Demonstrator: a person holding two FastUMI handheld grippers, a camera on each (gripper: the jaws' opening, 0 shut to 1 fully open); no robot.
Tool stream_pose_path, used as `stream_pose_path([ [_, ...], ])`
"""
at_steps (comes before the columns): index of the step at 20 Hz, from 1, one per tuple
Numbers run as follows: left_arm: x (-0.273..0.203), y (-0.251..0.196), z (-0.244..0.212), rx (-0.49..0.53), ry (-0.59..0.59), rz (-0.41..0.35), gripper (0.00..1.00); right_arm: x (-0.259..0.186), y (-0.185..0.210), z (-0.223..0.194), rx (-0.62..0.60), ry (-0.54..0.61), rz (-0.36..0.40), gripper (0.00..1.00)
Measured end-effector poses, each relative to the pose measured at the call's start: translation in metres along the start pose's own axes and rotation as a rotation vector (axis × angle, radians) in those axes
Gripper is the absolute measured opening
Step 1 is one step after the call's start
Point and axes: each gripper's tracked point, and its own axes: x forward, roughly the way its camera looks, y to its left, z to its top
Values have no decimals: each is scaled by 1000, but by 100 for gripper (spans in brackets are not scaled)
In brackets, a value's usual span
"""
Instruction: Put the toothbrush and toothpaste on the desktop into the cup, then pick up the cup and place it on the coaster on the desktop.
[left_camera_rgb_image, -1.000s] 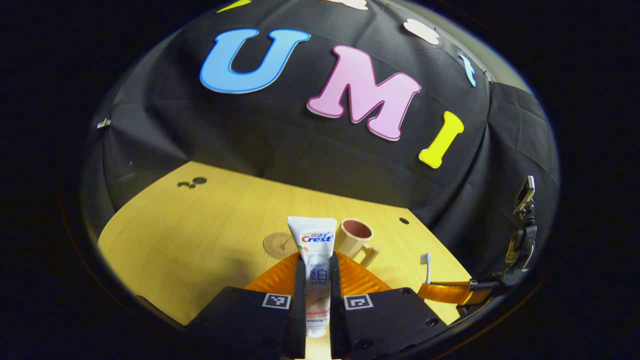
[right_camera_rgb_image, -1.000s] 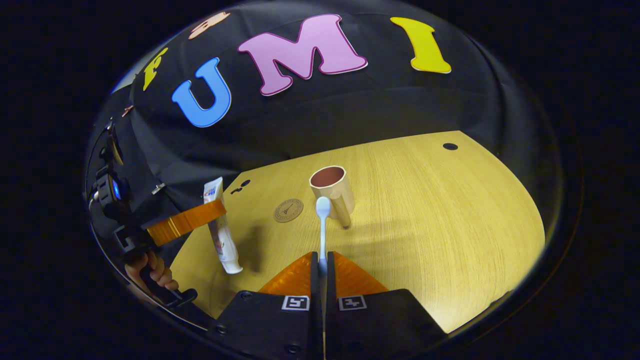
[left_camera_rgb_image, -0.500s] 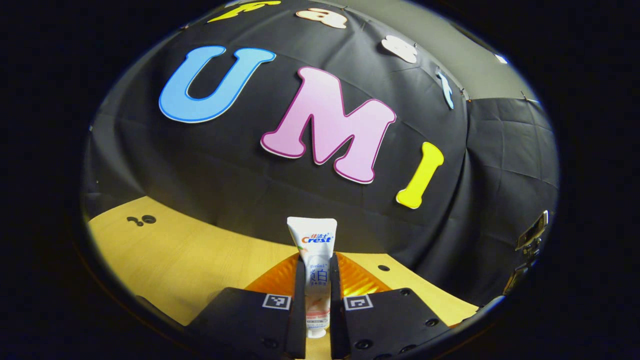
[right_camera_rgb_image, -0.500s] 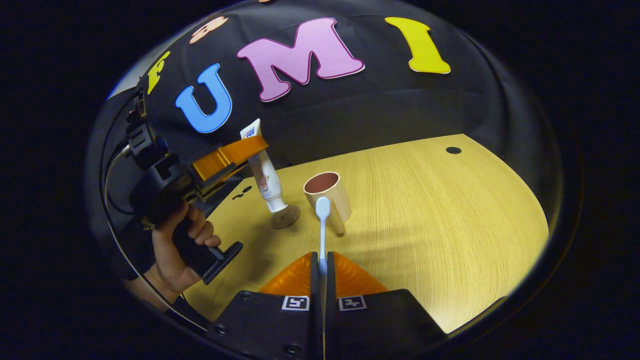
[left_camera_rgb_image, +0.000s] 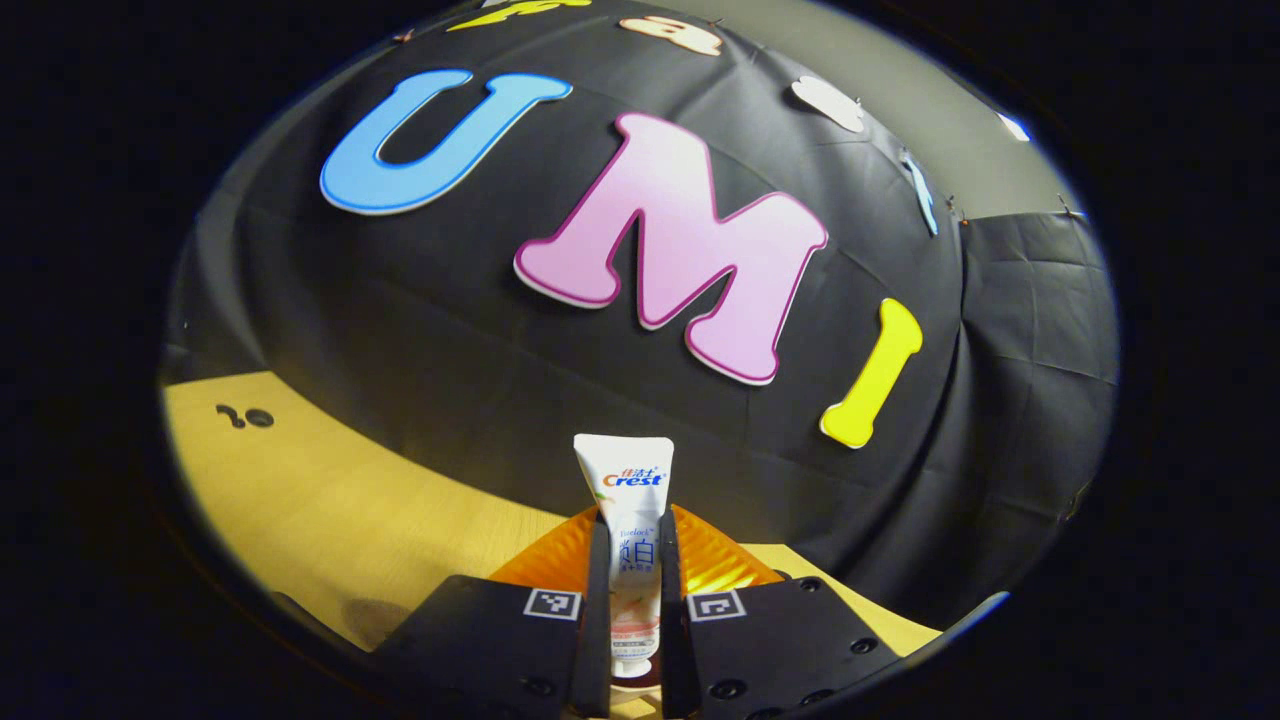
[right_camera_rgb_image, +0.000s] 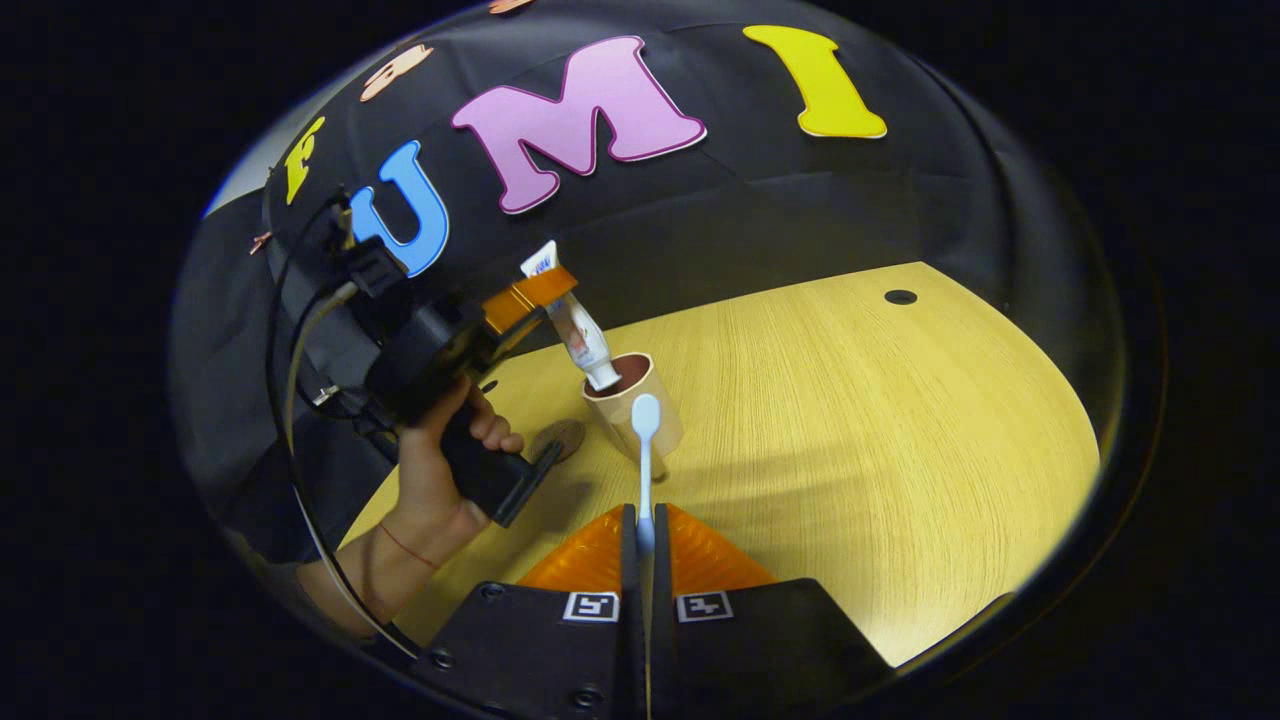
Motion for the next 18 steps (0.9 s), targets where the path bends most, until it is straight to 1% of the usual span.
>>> stream_pose_path([
  [6,3,10,-51,-42,106,19,25,6,-10,-2,-5,12,-15,6],
  [7,1,12,-57,-43,116,23,26,7,-11,-2,-5,11,-16,6],
  [12,-8,12,-69,-84,161,-9,32,15,-10,5,20,3,-13,6],
  [15,-17,12,-66,-94,156,-21,36,20,-8,17,38,-25,-9,6],
  [16,-18,12,-66,-102,164,-27,29,22,-8,22,40,-36,-7,6],
  [17,-19,12,-66,-112,170,-33,43,23,-8,28,44,-48,-7,6],
  [18,-21,11,-64,-119,172,-38,46,25,-6,36,52,-63,0,6],
])
